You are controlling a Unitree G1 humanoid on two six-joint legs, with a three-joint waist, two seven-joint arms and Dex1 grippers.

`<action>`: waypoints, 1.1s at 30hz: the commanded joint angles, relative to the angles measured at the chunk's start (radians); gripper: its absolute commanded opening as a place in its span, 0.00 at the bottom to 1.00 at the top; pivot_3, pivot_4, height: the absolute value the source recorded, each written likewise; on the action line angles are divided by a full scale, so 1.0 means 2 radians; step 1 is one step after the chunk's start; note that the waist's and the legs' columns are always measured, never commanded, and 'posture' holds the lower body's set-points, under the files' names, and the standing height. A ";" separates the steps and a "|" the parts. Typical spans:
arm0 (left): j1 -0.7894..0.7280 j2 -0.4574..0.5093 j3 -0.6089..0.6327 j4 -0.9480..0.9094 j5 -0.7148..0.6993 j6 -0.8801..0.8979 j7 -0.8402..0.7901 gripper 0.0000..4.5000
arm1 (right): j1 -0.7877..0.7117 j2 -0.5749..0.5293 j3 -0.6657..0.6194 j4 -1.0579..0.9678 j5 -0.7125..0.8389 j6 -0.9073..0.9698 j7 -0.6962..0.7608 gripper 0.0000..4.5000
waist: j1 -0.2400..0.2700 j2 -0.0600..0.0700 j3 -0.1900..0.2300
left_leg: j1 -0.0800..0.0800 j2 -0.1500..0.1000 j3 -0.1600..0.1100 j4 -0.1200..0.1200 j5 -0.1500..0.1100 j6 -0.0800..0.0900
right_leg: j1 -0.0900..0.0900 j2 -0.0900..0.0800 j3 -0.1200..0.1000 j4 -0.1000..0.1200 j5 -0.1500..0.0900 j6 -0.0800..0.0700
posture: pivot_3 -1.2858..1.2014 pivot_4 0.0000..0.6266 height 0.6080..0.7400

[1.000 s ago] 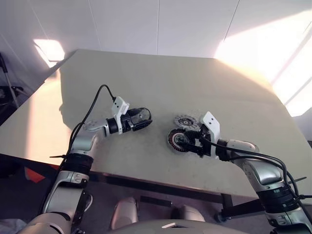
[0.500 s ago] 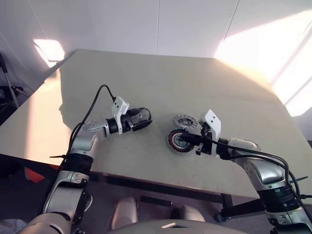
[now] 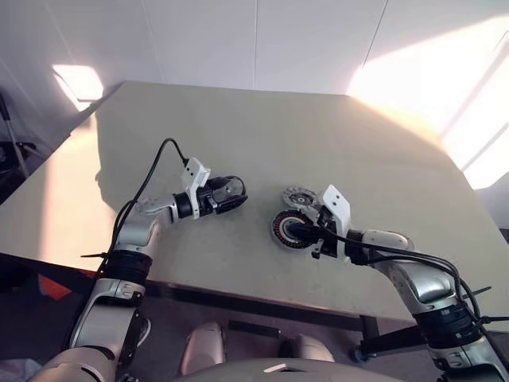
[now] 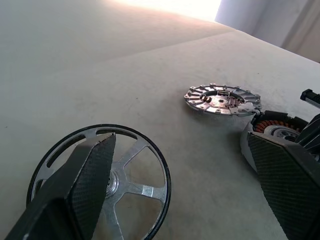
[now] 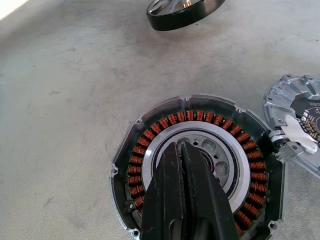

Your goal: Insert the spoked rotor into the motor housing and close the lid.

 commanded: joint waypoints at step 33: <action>-0.141 -0.121 0.158 0.187 -0.113 0.254 0.163 1.00 | -0.051 -0.023 -0.078 -0.064 0.032 0.015 -0.023 0.01 | 0.014 0.000 0.000 | -0.001 -0.001 0.000 0.000 0.000 0.001 | 0.000 -0.001 0.000 -0.001 0.000 0.000 | 0.52 0.00 1.00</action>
